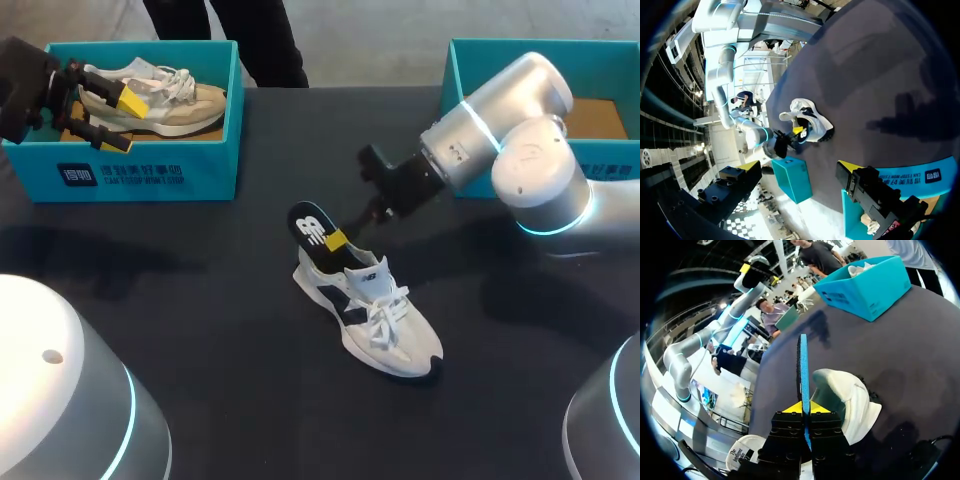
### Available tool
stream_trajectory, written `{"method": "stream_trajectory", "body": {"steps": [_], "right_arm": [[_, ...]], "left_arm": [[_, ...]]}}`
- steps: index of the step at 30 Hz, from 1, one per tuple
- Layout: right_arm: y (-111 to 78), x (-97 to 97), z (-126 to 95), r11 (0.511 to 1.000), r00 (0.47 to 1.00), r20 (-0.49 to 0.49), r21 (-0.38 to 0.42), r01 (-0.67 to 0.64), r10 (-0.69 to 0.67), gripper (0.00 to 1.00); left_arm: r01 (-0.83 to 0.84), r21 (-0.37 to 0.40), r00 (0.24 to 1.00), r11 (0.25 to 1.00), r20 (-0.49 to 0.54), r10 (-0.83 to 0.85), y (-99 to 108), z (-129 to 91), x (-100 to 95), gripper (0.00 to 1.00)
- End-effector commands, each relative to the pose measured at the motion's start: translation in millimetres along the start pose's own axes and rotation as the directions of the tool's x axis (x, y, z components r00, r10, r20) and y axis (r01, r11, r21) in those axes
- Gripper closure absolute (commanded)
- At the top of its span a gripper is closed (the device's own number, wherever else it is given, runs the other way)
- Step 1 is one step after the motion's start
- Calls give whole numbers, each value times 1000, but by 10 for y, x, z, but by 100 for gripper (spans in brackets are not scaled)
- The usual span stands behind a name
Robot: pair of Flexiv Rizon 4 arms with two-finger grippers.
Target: Take the shoe out of the shoebox, open the shoe tongue, remove and reinsert the insole, then place the shoe into the shoebox
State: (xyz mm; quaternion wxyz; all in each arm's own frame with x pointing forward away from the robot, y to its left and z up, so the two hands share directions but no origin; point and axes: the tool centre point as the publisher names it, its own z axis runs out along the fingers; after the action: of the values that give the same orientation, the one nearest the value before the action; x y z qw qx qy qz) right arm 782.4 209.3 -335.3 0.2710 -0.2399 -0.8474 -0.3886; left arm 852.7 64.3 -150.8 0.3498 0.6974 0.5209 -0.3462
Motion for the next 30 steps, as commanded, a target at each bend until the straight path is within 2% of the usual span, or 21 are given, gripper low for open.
{"method": "stream_trajectory", "body": {"steps": [1, 19, 30], "right_arm": [[-3, -12, 1, 1000, 1000, -4, 17, -5, 5, 100], [-257, 8, -15, 999, 999, -17, -14, -43, 43, 100], [-319, 8, 5, 998, 998, -29, -10, -62, 61, 100]], "left_arm": [[-2, -1, 1000, 1000, 0, 2, -1, 4, 4, 0], [-2, -1, 1000, 1000, 0, 2, -1, 4, 4, 0], [-2, -1, 1000, 1000, 0, 2, -1, 4, 4, 0]]}}
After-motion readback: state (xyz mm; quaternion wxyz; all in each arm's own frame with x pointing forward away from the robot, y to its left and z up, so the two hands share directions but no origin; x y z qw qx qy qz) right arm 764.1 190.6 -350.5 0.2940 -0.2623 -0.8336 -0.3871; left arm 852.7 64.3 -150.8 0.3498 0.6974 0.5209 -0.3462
